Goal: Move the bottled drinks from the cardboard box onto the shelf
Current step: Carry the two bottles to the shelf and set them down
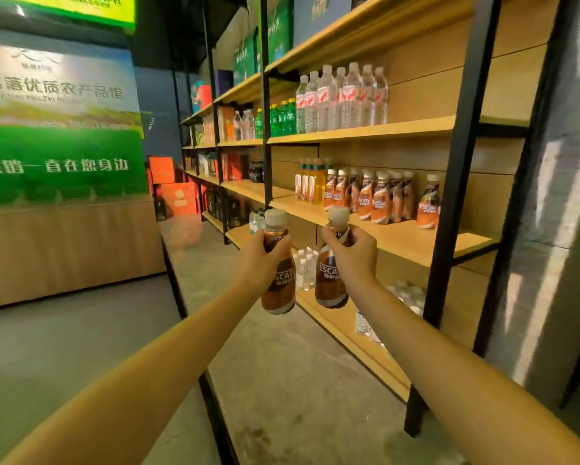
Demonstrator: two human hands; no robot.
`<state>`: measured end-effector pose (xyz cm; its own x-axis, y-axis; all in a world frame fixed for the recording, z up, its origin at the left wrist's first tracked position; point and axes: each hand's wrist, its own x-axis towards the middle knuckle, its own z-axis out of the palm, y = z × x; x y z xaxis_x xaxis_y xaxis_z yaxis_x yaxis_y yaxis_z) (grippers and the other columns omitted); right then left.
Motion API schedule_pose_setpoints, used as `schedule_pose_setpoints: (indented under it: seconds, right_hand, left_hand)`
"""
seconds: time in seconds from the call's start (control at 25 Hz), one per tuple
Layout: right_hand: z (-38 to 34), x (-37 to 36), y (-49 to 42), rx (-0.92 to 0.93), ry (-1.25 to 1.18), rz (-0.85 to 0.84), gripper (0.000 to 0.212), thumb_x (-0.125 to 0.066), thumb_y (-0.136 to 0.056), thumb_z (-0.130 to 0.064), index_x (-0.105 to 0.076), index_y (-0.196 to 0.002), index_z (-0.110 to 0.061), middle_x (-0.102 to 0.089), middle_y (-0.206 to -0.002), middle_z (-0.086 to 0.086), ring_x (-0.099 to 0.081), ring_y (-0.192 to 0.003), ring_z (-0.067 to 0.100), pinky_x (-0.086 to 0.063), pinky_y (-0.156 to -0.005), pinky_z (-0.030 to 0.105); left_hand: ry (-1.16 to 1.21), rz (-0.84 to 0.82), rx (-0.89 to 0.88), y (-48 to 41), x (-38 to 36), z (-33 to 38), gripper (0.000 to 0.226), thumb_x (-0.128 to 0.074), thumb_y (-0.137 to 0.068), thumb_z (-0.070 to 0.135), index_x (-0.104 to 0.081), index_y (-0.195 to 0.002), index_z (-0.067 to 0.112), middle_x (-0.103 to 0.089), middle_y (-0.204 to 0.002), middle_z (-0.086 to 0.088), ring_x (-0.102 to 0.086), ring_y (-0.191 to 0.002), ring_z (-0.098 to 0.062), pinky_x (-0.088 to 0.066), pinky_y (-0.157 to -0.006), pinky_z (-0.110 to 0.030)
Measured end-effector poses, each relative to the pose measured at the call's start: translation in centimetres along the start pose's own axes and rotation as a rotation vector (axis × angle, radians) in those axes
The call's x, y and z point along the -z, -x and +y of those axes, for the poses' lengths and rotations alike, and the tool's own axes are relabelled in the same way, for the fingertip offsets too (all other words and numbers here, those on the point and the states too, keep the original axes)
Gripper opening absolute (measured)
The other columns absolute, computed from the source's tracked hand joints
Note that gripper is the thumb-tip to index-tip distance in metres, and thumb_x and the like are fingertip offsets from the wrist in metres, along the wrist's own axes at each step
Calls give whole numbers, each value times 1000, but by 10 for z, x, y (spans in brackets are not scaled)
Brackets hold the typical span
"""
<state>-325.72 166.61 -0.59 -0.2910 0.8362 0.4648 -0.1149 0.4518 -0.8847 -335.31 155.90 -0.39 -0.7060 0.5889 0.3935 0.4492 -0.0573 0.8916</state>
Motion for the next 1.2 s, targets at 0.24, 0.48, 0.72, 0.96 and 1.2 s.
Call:
schedule_pose_setpoints:
  seconds: [0.24,0.48,0.72,0.96,1.2]
  right_hand:
    - [41,-35,-84,-36,-3,-8,21,-68,-84,-24,-66,-92,-4,-63,-83,3,-57,-74,13,-37,-55,15]
    - [93,-24,-160,17,143,210,18,-69,-82,-30,-63,-82,-13,-65,-79,1,-62,-79,17,-48,-69,30]
    - [115,-16,-230,62,267,520,14,-67,-84,-28,-62,-90,-17,-64,-83,-3,-63,-85,14,-51,-77,29]
    - [125,-3,-273,38,404,755,15,-67,-84,-28,-66,-92,-15,-71,-93,6,-67,-89,19,-55,-84,42]
    - [138,21,-296,-22,530,876,24,-64,-87,-29,-66,-102,-11,-71,-96,7,-67,-91,18,-55,-86,43]
  left_hand:
    - [54,-21,10,-104,-29,-36,24,-55,-92,28,-54,-107,9,-59,-95,-1,-57,-98,-20,-43,-86,-35]
    - [130,-270,-107,-195,-113,-61,20,-54,-93,30,-53,-107,15,-58,-91,5,-56,-93,-14,-42,-82,-27]
    - [252,-581,-286,-296,-190,-73,16,-53,-93,30,-53,-103,17,-55,-89,14,-52,-81,4,-41,-72,-18]
    - [369,-807,-364,-350,-249,-62,17,-55,-93,29,-53,-104,15,-60,-98,0,-55,-83,-4,-44,-79,-25]
    - [439,-980,-288,-358,-298,-59,30,-54,-92,31,-53,-116,13,-64,-111,-6,-61,-104,-19,-52,-89,-35]
